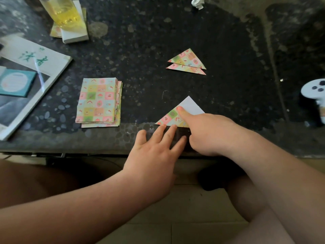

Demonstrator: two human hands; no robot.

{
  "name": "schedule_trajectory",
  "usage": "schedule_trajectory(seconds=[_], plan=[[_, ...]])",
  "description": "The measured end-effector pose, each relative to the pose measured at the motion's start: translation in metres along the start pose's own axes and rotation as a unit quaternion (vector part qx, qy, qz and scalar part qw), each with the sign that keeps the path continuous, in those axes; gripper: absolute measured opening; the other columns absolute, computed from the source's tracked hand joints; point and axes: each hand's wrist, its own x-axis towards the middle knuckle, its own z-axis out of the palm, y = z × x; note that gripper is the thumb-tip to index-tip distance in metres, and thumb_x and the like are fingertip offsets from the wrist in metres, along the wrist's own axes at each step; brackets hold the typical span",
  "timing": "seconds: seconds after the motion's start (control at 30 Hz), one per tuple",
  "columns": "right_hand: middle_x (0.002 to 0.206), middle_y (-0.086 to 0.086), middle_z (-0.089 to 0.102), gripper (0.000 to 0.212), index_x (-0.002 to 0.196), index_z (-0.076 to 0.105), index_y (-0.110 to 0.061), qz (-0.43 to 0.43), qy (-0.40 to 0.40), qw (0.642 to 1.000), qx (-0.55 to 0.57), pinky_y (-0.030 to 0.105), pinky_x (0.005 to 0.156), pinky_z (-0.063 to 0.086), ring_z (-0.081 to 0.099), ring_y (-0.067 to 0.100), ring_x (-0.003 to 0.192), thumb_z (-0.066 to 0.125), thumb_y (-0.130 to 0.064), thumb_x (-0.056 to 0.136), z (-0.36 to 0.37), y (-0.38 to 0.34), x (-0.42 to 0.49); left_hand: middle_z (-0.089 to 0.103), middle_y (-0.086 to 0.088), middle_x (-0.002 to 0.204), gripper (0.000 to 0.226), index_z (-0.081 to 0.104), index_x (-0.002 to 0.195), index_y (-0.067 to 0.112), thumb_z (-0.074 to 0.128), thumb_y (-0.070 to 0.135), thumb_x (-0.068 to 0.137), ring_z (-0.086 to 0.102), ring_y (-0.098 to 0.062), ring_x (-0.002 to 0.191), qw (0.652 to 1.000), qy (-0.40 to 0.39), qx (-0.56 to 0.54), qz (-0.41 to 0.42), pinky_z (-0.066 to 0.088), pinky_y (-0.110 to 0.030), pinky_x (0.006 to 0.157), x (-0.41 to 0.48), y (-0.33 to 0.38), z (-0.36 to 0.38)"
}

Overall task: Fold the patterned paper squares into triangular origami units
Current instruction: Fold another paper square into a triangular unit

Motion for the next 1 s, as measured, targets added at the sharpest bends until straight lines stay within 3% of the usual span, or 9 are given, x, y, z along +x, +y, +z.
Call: schedule_trajectory(seconds=[0.2,0.4,0.5,0.63,0.73,0.77,0.87,0.93,1.0], plan=[[0.111,0.000,0.056,0.083,0.162,-0.007,-0.036,0.006,0.000,1.000,-0.003,0.036,0.073,0.052,0.053,0.021,0.088,0.043,-0.022,0.098,0.000,-0.002,0.000,-0.010,-0.010,0.169,0.094,-0.007,0.158,0.032,0.051,0.061,0.090,-0.008,-0.029,0.155,1.000,-0.014,0.009,-0.009,0.016,-0.056,0.113,-0.006,-0.011,-0.005],[0.132,0.001,0.059,0.084,0.162,-0.007,-0.038,0.006,-0.005,1.000,-0.001,0.038,0.082,0.055,0.052,0.023,0.093,0.042,-0.020,0.097,-0.005,-0.003,-0.002,-0.015,-0.008,0.169,0.097,-0.012,0.159,0.031,0.049,0.066,0.091,-0.009,-0.023,0.156,0.999,-0.024,0.001,-0.021,0.007,-0.052,0.121,-0.016,-0.022,-0.010],[0.131,-0.001,0.059,0.084,0.162,-0.006,-0.039,0.003,-0.006,1.000,0.001,0.038,0.082,0.057,0.055,0.021,0.096,0.044,-0.022,0.097,-0.005,-0.003,-0.003,-0.007,-0.006,0.170,0.100,-0.012,0.159,0.028,0.049,0.067,0.090,0.002,-0.022,0.156,0.999,-0.023,-0.001,-0.035,0.002,-0.051,0.123,-0.021,-0.027,-0.015],[0.139,-0.002,0.057,0.083,0.162,-0.001,-0.042,-0.008,-0.008,1.000,0.017,0.038,0.085,0.056,0.058,0.024,0.114,0.045,-0.022,0.096,-0.007,0.001,-0.003,0.026,-0.002,0.164,0.099,0.007,0.161,0.023,0.052,0.070,0.085,0.032,-0.023,0.143,0.999,-0.011,-0.006,-0.044,0.020,-0.049,0.117,-0.019,-0.030,-0.025],[0.147,-0.003,0.052,0.080,0.161,0.012,-0.047,-0.005,0.002,0.998,0.063,0.036,0.092,0.054,0.055,0.023,0.126,0.049,-0.022,0.094,-0.005,0.006,0.004,0.048,-0.007,0.145,0.092,0.039,0.149,0.016,0.056,0.071,0.078,0.045,-0.029,0.131,0.999,0.017,-0.012,-0.031,0.040,-0.048,0.102,-0.002,-0.032,-0.029],[0.142,-0.004,0.056,0.077,0.159,0.020,-0.048,-0.004,0.008,0.995,0.098,0.032,0.092,0.053,0.057,0.020,0.122,0.051,-0.022,0.093,-0.004,0.010,0.007,0.043,-0.010,0.152,0.093,0.040,0.149,0.014,0.057,0.072,0.078,0.041,-0.030,0.135,0.999,0.022,-0.016,-0.020,0.041,-0.048,0.103,0.005,-0.031,-0.030],[0.091,-0.018,0.056,0.057,0.146,0.054,-0.038,0.017,0.071,0.969,0.236,0.024,0.074,0.044,0.057,0.009,0.086,0.057,-0.018,0.092,-0.007,0.029,0.021,0.018,-0.007,0.166,0.094,0.023,0.156,0.013,0.049,0.072,0.088,0.022,-0.026,0.149,1.000,0.005,-0.011,0.029,0.030,-0.048,0.114,0.022,-0.025,-0.024],[0.086,-0.015,0.062,0.045,0.133,0.064,-0.031,0.071,0.159,0.939,0.298,0.027,0.070,0.044,0.061,0.010,0.083,0.059,-0.017,0.091,-0.012,0.049,0.031,0.012,-0.008,0.167,0.091,0.020,0.157,0.013,0.047,0.070,0.091,0.018,-0.027,0.150,0.999,0.000,-0.002,0.041,0.025,-0.049,0.116,0.028,-0.023,-0.023],[0.096,-0.009,0.067,0.036,0.124,0.066,-0.030,0.120,0.192,0.916,0.330,0.029,0.071,0.047,0.064,0.014,0.087,0.063,-0.022,0.089,-0.014,0.061,0.037,0.011,-0.009,0.168,0.088,0.020,0.157,0.016,0.047,0.068,0.092,0.018,-0.028,0.150,0.999,0.001,0.000,0.045,0.024,-0.050,0.116,0.029,-0.023,-0.021]])
